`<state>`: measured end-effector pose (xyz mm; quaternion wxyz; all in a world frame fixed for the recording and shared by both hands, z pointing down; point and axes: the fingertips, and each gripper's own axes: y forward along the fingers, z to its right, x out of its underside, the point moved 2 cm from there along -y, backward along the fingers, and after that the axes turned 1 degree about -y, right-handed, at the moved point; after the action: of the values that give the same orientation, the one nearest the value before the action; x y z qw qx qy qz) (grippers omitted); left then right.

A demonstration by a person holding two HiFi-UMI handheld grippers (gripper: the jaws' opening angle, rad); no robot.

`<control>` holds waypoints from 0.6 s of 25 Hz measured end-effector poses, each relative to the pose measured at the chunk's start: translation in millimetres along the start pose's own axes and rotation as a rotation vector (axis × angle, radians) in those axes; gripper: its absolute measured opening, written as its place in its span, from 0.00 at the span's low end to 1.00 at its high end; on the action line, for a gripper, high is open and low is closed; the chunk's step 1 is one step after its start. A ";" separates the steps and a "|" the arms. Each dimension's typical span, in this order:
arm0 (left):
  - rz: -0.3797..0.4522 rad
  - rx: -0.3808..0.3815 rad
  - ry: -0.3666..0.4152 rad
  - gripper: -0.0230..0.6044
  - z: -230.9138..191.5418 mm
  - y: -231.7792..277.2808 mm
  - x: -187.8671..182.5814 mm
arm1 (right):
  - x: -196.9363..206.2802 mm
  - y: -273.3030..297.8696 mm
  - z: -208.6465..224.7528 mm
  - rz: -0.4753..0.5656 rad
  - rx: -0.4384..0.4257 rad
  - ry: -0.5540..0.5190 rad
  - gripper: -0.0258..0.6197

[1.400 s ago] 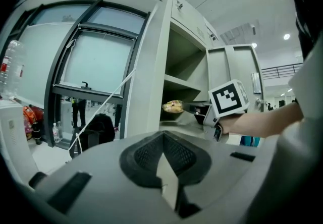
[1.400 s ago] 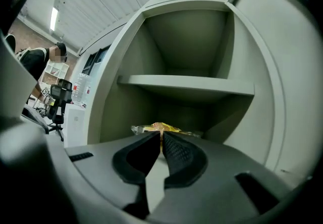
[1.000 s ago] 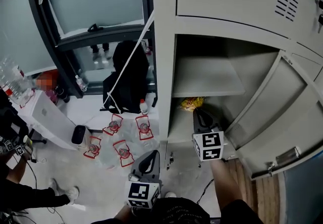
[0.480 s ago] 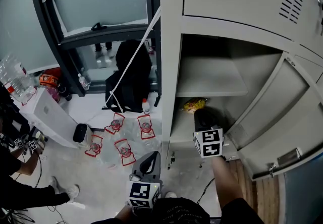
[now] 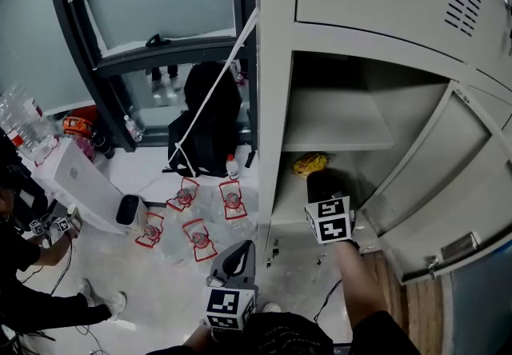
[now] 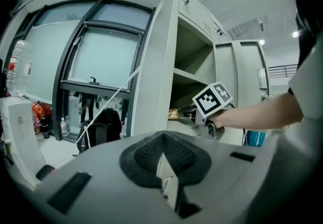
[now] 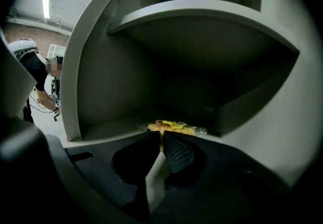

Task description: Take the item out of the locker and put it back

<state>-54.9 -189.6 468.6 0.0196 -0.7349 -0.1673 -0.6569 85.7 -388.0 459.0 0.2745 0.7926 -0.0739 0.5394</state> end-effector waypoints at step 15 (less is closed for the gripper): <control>-0.003 0.012 0.002 0.05 -3.0 1.5 0.8 | -1.6 -5.0 2.1 -0.007 -0.007 0.074 0.23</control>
<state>-57.3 -191.6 470.1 0.0232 -0.7337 -0.1726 -0.6568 88.8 -385.2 455.3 0.2816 0.7714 -0.0628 0.5672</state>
